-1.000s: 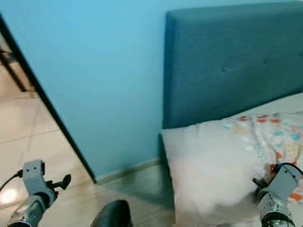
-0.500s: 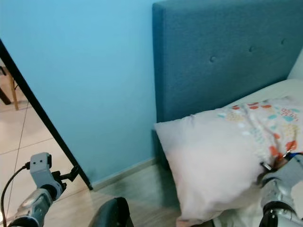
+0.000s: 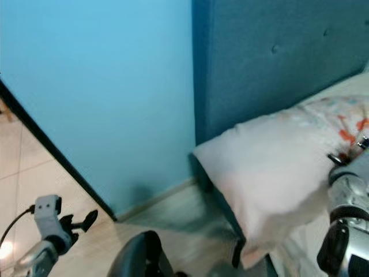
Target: Clean up the room
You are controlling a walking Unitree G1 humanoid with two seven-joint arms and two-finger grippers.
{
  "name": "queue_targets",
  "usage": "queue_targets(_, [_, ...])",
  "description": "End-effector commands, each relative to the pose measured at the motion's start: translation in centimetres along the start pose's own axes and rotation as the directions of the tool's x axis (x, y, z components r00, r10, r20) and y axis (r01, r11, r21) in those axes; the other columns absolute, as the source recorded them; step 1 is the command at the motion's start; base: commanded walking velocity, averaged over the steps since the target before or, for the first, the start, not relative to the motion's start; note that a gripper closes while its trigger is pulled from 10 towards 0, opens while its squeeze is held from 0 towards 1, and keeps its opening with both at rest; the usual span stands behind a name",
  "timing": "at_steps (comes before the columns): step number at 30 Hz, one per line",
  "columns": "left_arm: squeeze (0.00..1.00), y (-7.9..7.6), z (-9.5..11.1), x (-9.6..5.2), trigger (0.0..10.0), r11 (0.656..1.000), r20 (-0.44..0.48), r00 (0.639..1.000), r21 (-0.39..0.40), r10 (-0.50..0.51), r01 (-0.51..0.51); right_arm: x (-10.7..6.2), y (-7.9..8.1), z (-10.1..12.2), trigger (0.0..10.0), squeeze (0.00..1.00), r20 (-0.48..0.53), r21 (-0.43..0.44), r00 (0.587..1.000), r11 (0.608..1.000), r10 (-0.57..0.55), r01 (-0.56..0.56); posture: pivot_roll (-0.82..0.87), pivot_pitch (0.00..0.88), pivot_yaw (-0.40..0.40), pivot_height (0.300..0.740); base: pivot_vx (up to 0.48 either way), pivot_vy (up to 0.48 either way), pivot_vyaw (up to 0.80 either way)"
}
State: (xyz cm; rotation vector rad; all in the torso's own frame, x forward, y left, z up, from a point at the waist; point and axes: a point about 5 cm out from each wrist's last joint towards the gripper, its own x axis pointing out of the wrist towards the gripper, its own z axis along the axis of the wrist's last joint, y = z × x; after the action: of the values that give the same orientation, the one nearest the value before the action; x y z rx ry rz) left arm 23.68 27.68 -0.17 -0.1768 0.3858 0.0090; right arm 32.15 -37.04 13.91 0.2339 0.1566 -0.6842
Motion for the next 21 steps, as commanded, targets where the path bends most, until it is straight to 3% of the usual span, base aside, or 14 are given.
queue_targets(1, [0.00, 0.3, 0.1, -0.4, 10.0, 0.999, -0.010, 1.000, 0.025, -0.021, 0.021, -0.1, 0.0, -0.9, 10.0, 0.00, -0.036, -0.060, 0.999, 0.998, 0.003, -0.005, 0.24, 0.252, 0.044, 0.527, 0.000, 0.000, 0.00])
queue_targets(5, [0.00, 0.4, 0.2, -0.7, 10.0, 0.999, -0.007, 0.999, 0.035, -0.032, 0.032, 0.1, -0.1, 0.1, 10.0, 0.00, -0.006, -0.102, 1.000, 0.995, -0.001, 0.000, 0.25, 0.260, 0.048, 0.527, 0.000, 0.000, 0.00])
queue_targets(9, [0.00, 0.7, 0.3, -1.0, 10.0, 0.999, -0.011, 0.999, 0.040, -0.036, 0.036, 0.2, -0.2, 1.4, 10.0, 0.00, 0.032, -0.080, 0.999, 0.997, 0.007, -0.004, 0.25, 0.266, 0.051, 0.527, 0.000, 0.000, 0.00])
queue_targets(15, [0.00, 0.0, 0.2, -0.9, 10.0, 0.998, -0.021, 0.998, 0.040, -0.051, 0.052, 0.5, -0.4, 4.9, 10.0, 0.00, 0.136, -0.071, 0.991, 0.997, 0.010, -0.001, 0.23, 0.251, 0.056, 0.527, 0.000, 0.000, 0.00])
queue_targets(18, [0.00, -0.3, 0.2, -0.8, 10.0, 0.997, -0.025, 0.998, 0.052, -0.059, 0.060, 0.5, -0.5, 5.2, 10.0, 0.00, 0.148, -0.057, 0.989, 0.998, 0.013, -0.005, 0.23, 0.244, 0.058, 0.527, 0.000, 0.000, 0.00])
queue_targets(21, [0.00, -0.8, 0.2, -0.7, 10.0, 0.994, -0.036, 0.995, 0.064, -0.089, 0.091, 0.5, -0.1, 5.2, 10.0, 0.00, 0.150, -0.058, 0.988, 0.998, 0.043, -0.034, 0.23, 0.237, 0.060, 0.527, 0.000, -0.459, 0.00])
